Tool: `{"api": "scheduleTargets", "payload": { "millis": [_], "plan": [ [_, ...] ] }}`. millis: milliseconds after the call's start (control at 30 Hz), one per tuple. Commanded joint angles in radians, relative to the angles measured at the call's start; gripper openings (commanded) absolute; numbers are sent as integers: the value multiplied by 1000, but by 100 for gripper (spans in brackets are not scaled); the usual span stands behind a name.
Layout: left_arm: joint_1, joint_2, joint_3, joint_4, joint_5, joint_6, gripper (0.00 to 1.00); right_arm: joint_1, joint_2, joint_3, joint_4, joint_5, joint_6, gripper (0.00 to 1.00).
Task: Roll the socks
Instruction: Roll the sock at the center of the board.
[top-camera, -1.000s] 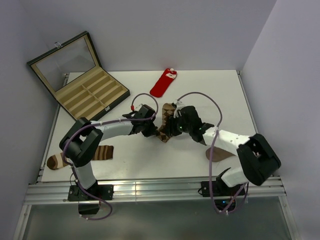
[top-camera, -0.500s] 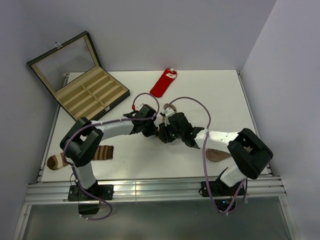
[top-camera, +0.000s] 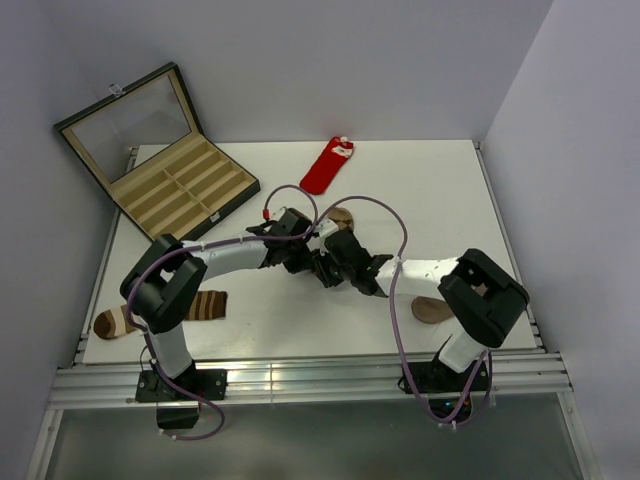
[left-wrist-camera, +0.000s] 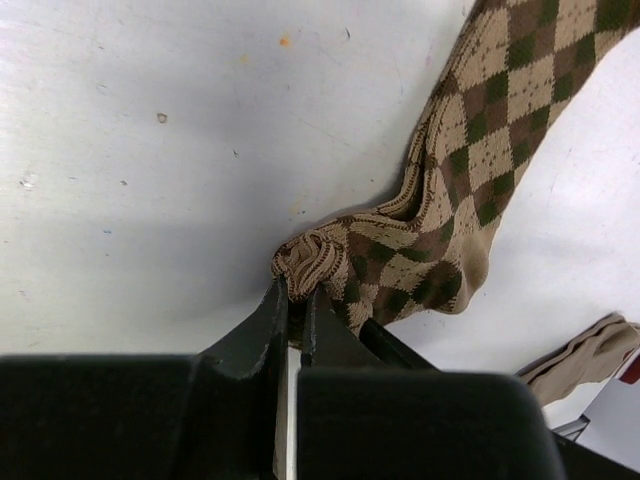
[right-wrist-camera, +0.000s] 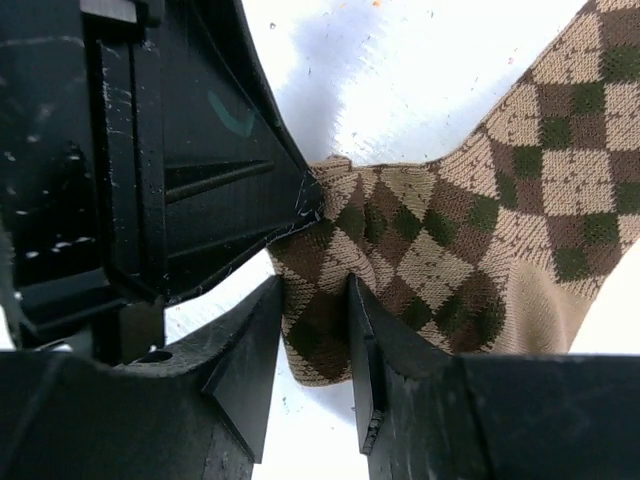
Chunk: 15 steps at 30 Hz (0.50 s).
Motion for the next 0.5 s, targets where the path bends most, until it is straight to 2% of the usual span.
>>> {"api": "scheduleTargets", "payload": {
  "millis": [0, 167, 267, 300, 400, 467],
  "plan": [
    [-12, 28, 4, -97, -17, 22, 1, 27, 61, 21, -108, 71, 5, 38],
    [-11, 16, 0, -94, -33, 13, 7, 31, 112, 63, -145, 57, 29, 29],
    [0, -9, -22, -73, -37, 1, 15, 31, 148, 86, -194, 37, 45, 10],
    [3, -24, -32, -70, -40, -2, 18, 28, 155, 87, -196, 25, 45, 1],
    [14, -59, -49, -65, -62, -13, 27, 25, 170, 92, -200, -9, 40, 0],
    [18, -78, -60, -50, -77, -21, 43, -2, 178, 103, -208, -102, 42, 0]
  ]
}}
